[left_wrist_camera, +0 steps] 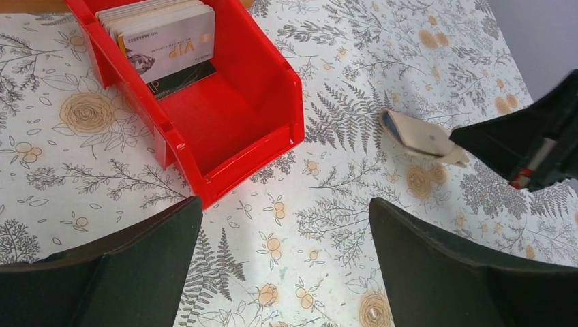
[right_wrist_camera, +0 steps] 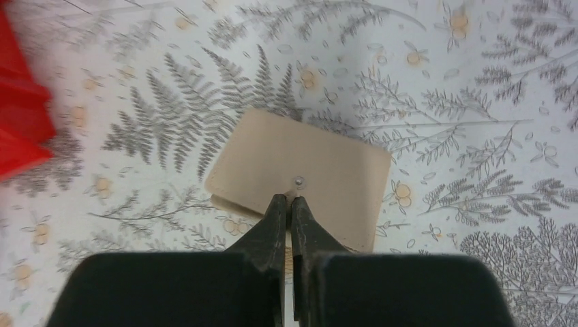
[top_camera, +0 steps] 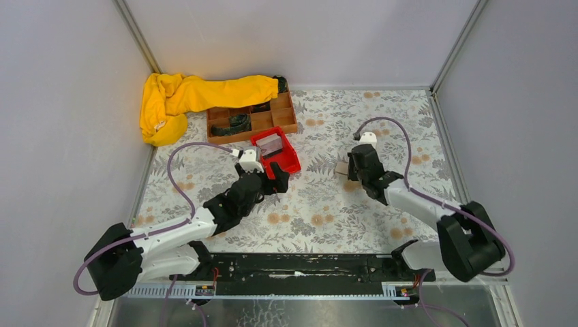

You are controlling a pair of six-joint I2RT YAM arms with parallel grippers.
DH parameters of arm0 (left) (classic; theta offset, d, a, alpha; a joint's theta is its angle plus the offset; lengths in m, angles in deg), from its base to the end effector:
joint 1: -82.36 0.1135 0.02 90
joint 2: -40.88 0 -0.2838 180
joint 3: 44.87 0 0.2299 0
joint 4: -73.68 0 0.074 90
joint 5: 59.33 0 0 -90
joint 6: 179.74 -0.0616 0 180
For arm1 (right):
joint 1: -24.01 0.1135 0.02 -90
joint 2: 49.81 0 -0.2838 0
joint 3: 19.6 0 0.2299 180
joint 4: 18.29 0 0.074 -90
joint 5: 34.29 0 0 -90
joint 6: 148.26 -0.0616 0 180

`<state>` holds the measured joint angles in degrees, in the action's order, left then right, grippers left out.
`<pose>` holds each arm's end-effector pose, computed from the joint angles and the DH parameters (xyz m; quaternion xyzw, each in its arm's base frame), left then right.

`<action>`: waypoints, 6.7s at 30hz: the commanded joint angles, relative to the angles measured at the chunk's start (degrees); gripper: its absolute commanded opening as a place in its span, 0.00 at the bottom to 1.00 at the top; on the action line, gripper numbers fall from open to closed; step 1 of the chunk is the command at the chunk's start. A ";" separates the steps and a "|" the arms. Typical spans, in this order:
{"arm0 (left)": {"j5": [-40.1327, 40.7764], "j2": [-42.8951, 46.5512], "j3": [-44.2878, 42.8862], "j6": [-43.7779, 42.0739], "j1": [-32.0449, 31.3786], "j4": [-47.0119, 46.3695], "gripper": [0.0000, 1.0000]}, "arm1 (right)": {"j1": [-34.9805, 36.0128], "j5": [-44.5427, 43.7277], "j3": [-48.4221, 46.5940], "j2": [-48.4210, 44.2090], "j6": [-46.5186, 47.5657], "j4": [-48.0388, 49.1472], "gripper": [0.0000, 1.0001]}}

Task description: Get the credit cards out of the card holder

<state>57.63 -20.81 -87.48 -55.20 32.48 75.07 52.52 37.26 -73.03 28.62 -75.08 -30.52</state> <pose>0.1653 -0.1529 0.2431 -0.0251 0.8095 -0.2307 0.5394 0.2526 0.1150 0.2142 -0.0192 0.8869 0.0365 0.4601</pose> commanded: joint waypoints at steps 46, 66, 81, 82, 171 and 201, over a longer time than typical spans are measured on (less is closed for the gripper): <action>4.11 8.38 5.24 1.27 -1.88 0.77 1.00 | 32.75 -7.97 -1.15 -3.24 2.60 12.78 0.61; -3.51 -15.08 -15.55 -1.56 -0.73 -3.69 0.85 | 17.81 -14.66 5.79 2.77 -2.76 20.64 0.00; -2.18 -20.18 -9.33 -2.96 -1.72 -11.73 0.84 | 17.89 13.21 5.75 10.12 -0.28 26.81 0.00; -2.86 -20.93 -9.70 -2.87 -1.68 -11.45 0.84 | 17.89 15.26 5.64 10.42 -0.30 27.38 0.00; -1.16 -31.25 -11.03 17.47 -12.60 -2.87 0.69 | 16.31 -6.20 6.57 5.04 -2.92 20.11 0.00; -5.20 -18.87 1.30 12.13 -9.33 4.14 0.72 | 21.98 0.01 9.35 -6.27 -12.13 4.27 0.08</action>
<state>53.48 -40.48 -87.19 -40.05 22.79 76.09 74.18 40.21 -59.28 22.35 -88.98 -25.69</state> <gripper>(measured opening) 0.720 0.052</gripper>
